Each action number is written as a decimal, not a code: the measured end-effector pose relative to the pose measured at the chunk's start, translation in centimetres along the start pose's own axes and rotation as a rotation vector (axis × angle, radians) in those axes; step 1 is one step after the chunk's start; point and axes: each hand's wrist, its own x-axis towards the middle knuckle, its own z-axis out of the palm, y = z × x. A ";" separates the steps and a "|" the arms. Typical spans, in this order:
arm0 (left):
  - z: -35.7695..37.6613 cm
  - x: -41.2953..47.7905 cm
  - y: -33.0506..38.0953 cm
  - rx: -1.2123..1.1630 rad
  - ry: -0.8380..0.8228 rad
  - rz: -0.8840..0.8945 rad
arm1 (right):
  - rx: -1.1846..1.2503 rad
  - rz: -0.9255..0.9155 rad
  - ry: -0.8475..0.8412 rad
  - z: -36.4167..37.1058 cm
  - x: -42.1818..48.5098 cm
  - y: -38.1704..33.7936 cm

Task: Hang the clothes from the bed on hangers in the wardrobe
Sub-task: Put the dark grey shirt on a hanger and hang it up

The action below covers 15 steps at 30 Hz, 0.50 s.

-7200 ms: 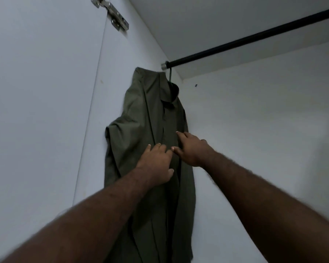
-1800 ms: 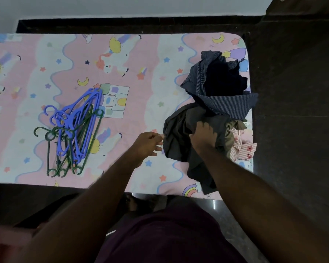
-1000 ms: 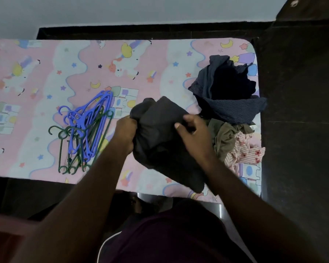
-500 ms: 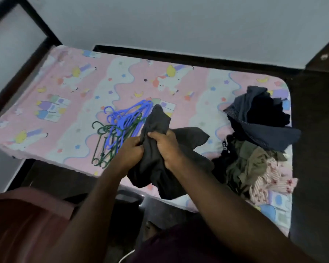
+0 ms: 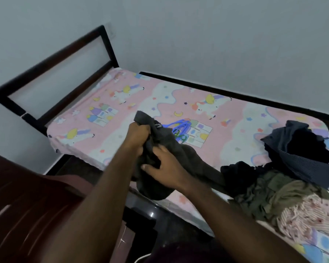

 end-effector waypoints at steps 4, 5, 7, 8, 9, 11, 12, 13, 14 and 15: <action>-0.9 1.5 1.3 0.163 -0.235 0.257 | 0.305 0.112 0.448 -4.4 -1.0 0.2; -1.0 1.6 1.8 0.220 -0.314 0.294 | 0.357 0.121 0.561 -6.0 -0.8 0.7; -1.0 1.4 3.0 0.327 -0.431 0.334 | 0.310 0.060 0.620 -9.3 -0.2 0.8; -0.6 1.3 3.4 0.369 -0.483 0.364 | 0.217 0.014 0.524 -10.6 0.2 0.7; -0.3 0.8 4.1 0.403 -0.519 0.389 | 0.144 -0.019 0.373 -11.7 0.8 1.0; 0.7 -0.1 5.2 0.428 -0.551 0.424 | -0.019 -0.044 0.133 -12.7 2.2 1.4; 1.3 -0.7 5.5 0.415 -0.549 0.441 | -0.050 -0.044 0.087 -13.1 2.7 1.6; 1.7 -1.2 5.9 0.405 -0.527 0.439 | -0.028 -0.031 0.090 -13.6 3.2 2.1; 2.1 -1.5 6.1 0.391 -0.491 0.413 | -0.017 -0.011 0.132 -14.0 3.5 2.3; 2.2 -1.6 6.2 0.371 -0.448 0.365 | -0.022 0.004 0.188 -14.4 3.9 2.6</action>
